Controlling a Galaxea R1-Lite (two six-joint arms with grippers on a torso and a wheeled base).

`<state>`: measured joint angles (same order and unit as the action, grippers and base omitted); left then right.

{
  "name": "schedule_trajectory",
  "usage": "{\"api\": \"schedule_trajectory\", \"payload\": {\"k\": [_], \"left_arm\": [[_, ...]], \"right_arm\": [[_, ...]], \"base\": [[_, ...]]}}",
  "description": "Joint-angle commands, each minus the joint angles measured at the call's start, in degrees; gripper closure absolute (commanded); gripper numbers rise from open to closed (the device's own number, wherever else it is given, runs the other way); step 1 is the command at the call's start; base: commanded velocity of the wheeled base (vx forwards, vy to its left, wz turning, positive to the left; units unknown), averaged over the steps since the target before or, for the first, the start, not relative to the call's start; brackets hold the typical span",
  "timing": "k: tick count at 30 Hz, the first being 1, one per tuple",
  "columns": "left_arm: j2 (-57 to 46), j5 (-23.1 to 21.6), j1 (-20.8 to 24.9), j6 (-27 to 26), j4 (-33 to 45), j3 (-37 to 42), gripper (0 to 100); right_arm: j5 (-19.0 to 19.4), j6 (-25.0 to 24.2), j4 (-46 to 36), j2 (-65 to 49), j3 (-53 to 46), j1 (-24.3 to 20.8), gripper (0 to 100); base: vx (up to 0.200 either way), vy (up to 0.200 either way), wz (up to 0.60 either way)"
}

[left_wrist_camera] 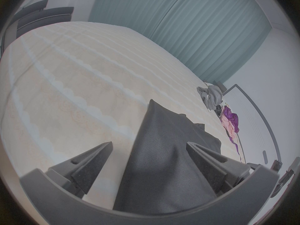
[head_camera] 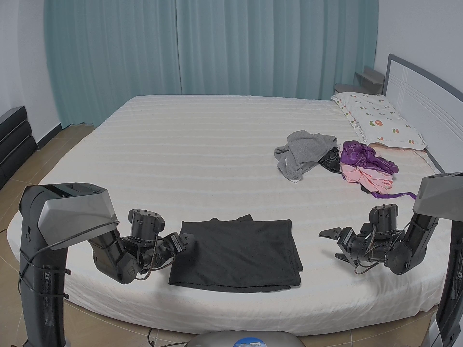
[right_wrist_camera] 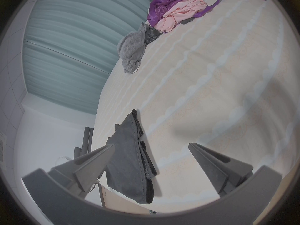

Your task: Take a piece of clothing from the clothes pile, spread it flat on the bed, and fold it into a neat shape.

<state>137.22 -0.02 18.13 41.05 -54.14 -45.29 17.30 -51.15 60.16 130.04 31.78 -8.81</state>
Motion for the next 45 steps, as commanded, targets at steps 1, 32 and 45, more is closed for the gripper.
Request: {"api": "schedule_trajectory", "payload": {"k": [1, 32, 45], "left_arm": [[2.6, -0.9, 0.2, -0.1, 0.1, -1.9, 0], [2.8, -0.1, 1.5, 3.4, -0.2, -2.6, 100], [1.4, 0.2, 1.5, 3.9, -0.3, -0.2, 100]], "right_arm": [[-0.1, 0.0, 0.0, 0.3, 0.0, -0.1, 0], [0.5, 0.0, 0.0, 0.3, 0.1, -0.1, 0], [0.5, 0.1, 0.0, 0.3, 0.0, -0.2, 0]], "base": [[0.0, 0.0, 0.0], [0.0, 0.0, 0.0], [0.0, 0.0, 0.0]]}}
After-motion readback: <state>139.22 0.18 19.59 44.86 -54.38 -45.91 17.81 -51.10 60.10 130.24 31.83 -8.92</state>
